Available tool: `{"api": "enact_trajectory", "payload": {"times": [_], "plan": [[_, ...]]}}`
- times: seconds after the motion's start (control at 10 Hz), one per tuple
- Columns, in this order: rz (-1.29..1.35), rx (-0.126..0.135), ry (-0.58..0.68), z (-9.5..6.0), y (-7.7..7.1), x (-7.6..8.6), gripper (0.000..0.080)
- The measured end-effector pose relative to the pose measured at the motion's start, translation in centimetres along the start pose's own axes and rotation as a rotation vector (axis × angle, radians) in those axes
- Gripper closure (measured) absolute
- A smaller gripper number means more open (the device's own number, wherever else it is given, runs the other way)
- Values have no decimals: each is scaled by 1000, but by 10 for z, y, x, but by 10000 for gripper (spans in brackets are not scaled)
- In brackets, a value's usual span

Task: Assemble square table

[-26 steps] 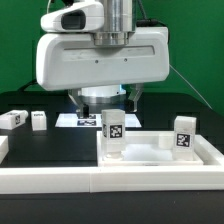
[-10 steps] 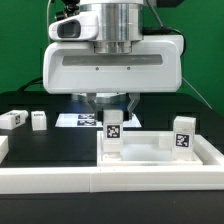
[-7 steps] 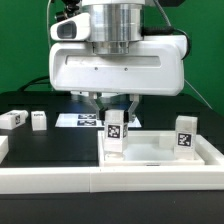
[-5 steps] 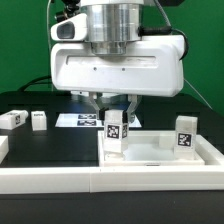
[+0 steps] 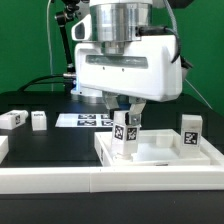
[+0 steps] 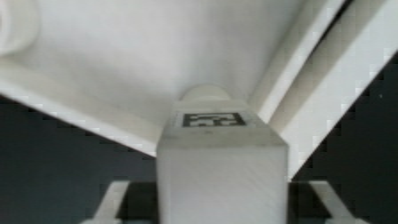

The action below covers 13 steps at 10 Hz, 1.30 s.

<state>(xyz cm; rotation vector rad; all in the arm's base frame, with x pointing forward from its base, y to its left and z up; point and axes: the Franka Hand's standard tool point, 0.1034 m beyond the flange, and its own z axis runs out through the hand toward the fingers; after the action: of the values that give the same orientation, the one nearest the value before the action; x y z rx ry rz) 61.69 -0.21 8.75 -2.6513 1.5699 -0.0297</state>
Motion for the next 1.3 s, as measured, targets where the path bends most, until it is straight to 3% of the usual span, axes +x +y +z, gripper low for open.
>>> {"api": "enact_trajectory", "payload": {"times": [0.5, 0.6, 0.7, 0.8, 1.3], "plan": [[114, 6, -6, 0, -3, -4, 509], [71, 7, -6, 1, -3, -4, 282], [-1, 6, -7, 0, -3, -5, 282], [-89, 7, -7, 1, -4, -7, 179], [-520, 9, -8, 1, -6, -10, 151]]}}
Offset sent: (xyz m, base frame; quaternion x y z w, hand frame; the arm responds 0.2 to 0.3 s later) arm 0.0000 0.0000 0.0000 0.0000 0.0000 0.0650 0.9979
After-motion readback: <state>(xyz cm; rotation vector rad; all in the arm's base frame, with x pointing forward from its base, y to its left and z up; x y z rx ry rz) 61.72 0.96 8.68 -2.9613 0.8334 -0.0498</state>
